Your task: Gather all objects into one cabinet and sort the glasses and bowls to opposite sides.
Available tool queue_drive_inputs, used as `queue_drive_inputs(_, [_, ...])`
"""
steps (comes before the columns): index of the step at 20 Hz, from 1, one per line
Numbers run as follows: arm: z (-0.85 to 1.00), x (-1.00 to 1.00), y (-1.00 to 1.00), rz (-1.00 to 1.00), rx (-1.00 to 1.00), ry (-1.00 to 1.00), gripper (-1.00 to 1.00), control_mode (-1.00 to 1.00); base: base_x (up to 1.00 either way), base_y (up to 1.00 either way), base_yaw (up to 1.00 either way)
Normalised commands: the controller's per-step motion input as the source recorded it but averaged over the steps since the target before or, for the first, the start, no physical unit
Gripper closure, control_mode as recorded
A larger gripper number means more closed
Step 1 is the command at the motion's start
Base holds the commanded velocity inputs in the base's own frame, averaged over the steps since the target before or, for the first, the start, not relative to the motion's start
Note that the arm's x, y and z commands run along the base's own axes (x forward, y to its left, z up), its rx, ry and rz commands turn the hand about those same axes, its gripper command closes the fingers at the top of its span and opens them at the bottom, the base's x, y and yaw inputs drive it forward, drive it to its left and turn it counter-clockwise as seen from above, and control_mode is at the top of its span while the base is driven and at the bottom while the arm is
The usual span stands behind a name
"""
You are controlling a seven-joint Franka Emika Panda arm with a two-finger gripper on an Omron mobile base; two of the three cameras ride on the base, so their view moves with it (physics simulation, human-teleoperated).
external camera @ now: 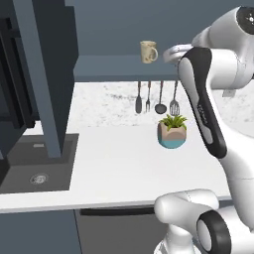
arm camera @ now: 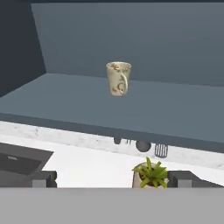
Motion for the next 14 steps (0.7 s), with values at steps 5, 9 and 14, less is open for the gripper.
queue_drive_inputs(5, [0.12,0.34,0.0,0.0,0.0,-0.42,-1.0,-1.0,0.0,0.0,0.0])
queue_drive_inputs(9, [0.0,0.44,0.0,0.0,0.0,-0.37,-1.0,-1.0,0.0,0.0,0.0])
queue_drive_inputs(14, [0.0,0.49,-0.07,0.0,0.02,-0.21,-1.0,-1.0,0.0,0.0,0.0])
